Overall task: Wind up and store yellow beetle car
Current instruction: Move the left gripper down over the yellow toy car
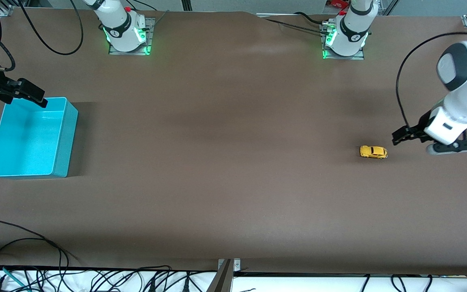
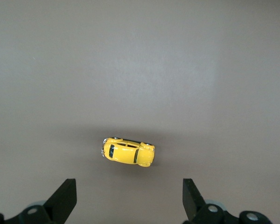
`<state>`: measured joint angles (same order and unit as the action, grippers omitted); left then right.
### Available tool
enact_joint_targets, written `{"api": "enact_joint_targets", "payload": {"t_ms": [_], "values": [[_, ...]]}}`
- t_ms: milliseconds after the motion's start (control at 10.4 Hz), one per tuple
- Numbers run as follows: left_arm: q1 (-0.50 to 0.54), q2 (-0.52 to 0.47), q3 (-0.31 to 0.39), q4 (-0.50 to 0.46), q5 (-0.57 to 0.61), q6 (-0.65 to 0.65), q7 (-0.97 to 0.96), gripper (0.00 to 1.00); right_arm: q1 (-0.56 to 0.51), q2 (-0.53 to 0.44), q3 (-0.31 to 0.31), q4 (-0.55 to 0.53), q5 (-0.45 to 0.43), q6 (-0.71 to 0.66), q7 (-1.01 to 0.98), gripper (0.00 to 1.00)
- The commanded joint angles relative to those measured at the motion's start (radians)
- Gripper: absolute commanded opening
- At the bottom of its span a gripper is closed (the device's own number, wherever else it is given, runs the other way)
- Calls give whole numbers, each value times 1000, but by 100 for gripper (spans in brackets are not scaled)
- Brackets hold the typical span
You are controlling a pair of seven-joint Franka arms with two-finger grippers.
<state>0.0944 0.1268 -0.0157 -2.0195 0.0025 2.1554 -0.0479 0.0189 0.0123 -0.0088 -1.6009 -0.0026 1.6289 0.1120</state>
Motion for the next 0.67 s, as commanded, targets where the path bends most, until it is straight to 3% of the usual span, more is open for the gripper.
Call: {"api": "enact_joint_targets", "payload": {"t_ms": [0, 385, 577], "values": [[2, 78, -3, -2, 21, 17, 46, 100, -2, 9, 4, 29, 9, -20, 1, 100], [2, 145, -1, -28, 20, 99, 395, 100, -1, 0, 4, 29, 9, -20, 3, 100], [5, 160, -1, -60, 21, 167, 765, 100, -2, 1, -2, 32, 9, -18, 3, 100]]}}
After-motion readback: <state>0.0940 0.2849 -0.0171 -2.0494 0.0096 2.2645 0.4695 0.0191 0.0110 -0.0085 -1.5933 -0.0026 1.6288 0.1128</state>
